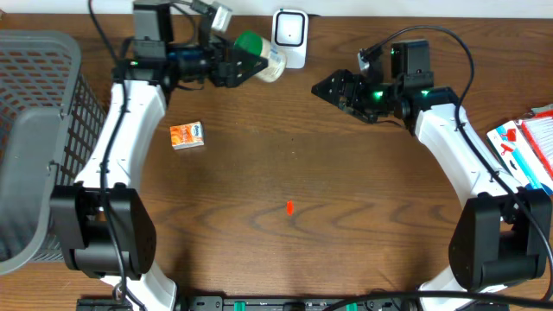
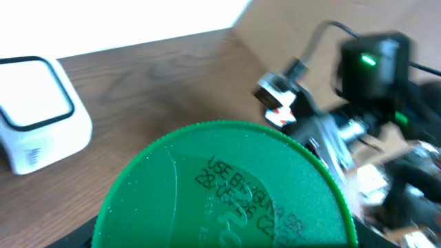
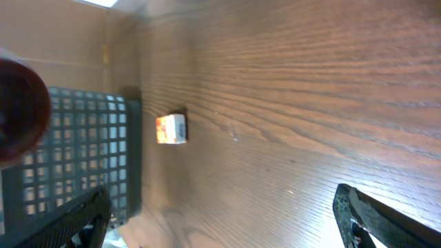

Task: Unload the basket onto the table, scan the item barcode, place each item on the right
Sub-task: 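Carry the jar with the left gripper to the scanner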

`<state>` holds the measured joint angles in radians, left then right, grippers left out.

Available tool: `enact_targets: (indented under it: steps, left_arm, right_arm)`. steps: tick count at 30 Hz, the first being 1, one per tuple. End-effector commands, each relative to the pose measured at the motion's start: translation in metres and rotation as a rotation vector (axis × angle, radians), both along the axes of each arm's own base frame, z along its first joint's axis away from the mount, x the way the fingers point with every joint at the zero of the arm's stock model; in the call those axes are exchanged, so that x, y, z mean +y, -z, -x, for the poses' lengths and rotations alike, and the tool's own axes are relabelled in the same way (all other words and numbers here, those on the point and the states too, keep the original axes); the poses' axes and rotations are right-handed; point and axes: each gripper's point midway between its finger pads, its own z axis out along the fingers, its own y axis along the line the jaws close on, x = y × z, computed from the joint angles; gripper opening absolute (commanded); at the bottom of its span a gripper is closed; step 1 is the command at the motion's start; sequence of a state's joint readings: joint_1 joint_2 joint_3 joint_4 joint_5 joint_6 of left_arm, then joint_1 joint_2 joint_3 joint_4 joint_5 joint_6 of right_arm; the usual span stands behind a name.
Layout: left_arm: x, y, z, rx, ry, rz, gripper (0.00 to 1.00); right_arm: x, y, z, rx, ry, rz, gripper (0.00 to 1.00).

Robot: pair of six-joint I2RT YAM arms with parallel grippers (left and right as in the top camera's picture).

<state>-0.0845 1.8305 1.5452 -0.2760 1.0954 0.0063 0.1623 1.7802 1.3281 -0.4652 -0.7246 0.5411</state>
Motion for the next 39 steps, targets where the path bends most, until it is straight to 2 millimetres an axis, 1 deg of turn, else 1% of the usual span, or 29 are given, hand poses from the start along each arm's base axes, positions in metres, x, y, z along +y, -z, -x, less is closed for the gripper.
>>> enact_targets:
  steps: [1, 5, 7, 8, 9, 14, 18, 21, 25, 29, 32, 36, 39]
  left_arm:
    - [0.003, -0.005, -0.02, 0.051, -0.208, -0.058, 0.46]
    - [0.007, 0.004, -0.034, 0.041, -0.318, -0.13, 0.46]
    - [0.01, 0.007, -0.039, 0.035, -0.362, -0.155, 0.46]
    - [0.013, 0.009, -0.043, 0.031, -0.395, -0.175, 0.46]
    - [0.016, 0.011, -0.045, 0.028, -0.419, -0.188, 0.46]
    - [0.027, 0.019, -0.057, -0.009, -0.546, -0.291, 0.46]
    - [0.03, 0.024, -0.061, -0.043, -0.609, -0.368, 0.46]
    - [0.03, 0.024, -0.063, -0.07, -0.629, -0.398, 0.46]
    - [0.03, 0.018, -0.069, -0.103, -0.641, -0.386, 0.46]
    - [0.032, 0.016, -0.078, -0.137, -0.675, -0.381, 0.46]
    - [0.033, 0.02, -0.088, -0.149, -0.693, -0.38, 0.46]
    - [0.024, 0.028, -0.101, -0.151, -0.679, -0.393, 0.46]
    - [0.023, 0.031, -0.115, -0.177, -0.715, -0.452, 0.46]
  right_arm:
    - [-0.007, 0.012, 0.001, -0.021, -0.012, 0.078, 0.99]
    - [-0.027, 0.023, 0.003, 0.018, 0.022, 0.131, 0.99]
    - [-0.042, 0.028, 0.004, 0.037, 0.04, 0.158, 0.99]
    - [-0.053, 0.032, 0.005, 0.055, 0.057, 0.178, 0.99]
    - [-0.059, 0.034, 0.006, 0.064, 0.066, 0.19, 0.99]
    - [-0.105, 0.049, 0.015, 0.137, 0.134, 0.275, 0.99]
    - [-0.129, 0.054, 0.021, 0.168, 0.157, 0.298, 0.99]
    - [-0.14, 0.056, 0.024, 0.176, 0.158, 0.308, 0.99]
    - [-0.148, 0.058, 0.027, 0.177, 0.156, 0.342, 0.99]
    - [-0.158, 0.064, 0.027, 0.182, 0.171, 0.408, 0.99]
    - [-0.159, 0.064, 0.027, 0.177, 0.167, 0.417, 0.99]
    - [-0.163, 0.065, 0.027, 0.178, 0.175, 0.439, 0.99]
    - [-0.168, 0.067, 0.027, 0.174, 0.177, 0.473, 0.99]
